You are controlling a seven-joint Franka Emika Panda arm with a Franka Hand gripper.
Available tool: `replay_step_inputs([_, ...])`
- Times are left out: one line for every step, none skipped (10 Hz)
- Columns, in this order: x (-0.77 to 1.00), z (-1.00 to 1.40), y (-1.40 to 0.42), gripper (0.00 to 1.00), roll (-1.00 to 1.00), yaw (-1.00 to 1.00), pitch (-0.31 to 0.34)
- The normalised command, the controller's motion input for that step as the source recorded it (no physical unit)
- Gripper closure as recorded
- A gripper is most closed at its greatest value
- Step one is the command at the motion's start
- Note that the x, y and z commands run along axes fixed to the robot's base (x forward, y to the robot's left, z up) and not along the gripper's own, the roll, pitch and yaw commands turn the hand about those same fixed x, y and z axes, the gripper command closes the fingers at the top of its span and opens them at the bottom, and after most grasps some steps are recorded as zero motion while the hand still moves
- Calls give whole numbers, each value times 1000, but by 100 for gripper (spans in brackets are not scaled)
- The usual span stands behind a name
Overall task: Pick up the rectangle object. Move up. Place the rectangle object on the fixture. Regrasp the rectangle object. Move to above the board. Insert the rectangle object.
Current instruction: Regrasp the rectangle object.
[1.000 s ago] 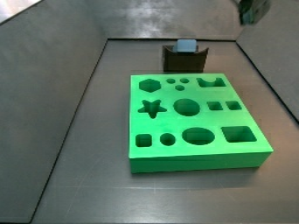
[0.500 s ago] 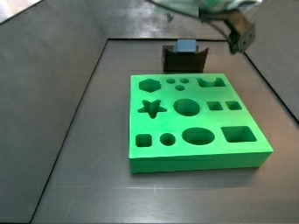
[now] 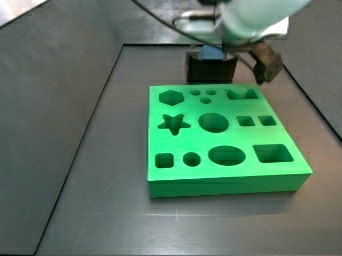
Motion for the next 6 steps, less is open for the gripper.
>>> replay_step_inputs([76,-539,13,0,70,-54,-46])
replay_step_inputs([64,-348,4,0,69,-56,-27])
replay_step_inputs([46,-340,6,0,79,-68,-15])
replay_step_inputs([43,-338,8,0,83,-68,-13])
replay_step_inputs([40,-337,8,0,84,-68,-9])
replay_step_inputs([38,-337,7,0,83,-67,-6])
